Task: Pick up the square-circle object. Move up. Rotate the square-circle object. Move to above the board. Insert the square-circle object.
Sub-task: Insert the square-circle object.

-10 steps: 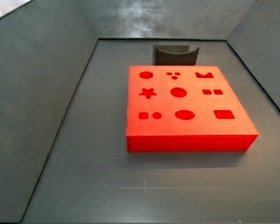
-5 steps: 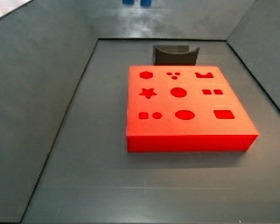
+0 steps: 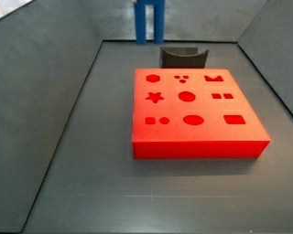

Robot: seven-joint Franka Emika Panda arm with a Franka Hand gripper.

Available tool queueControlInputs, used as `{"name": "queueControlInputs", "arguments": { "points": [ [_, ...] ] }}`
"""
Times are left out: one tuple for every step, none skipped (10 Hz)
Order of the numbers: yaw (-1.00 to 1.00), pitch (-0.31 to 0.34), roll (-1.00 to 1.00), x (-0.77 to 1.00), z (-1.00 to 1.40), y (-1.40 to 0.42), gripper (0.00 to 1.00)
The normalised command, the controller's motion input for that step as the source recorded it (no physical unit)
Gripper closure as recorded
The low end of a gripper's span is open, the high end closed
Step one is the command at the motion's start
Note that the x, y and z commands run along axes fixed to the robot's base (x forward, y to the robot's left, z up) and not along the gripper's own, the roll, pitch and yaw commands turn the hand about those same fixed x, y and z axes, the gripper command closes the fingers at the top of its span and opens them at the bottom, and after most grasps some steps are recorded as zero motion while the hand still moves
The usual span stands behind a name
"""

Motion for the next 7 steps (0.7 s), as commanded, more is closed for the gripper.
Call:
{"name": "queueControlInputs", "arguments": {
  "points": [
    [0.33, 0.000, 0.41, 0.56, -0.27, -0.18, 1.00],
    [0.29, 0.033, 0.39, 0.60, -0.42, -0.31, 1.00],
    [0.21, 0.029, 0.36, 0.63, -0.47, -0.43, 1.00],
    [0.10, 0.004, 0.27, 0.68, -0.50, -0.56, 1.00],
    [0.10, 0.020, 0.22, 0.68, -0.52, -0.57, 1.00],
    [0.09, 0.000, 0.09, 0.38, -0.49, -0.32, 1.00],
    [-0.08, 0.000, 0.00, 0.21, -0.45, -0.06, 1.00]
  ]
}}
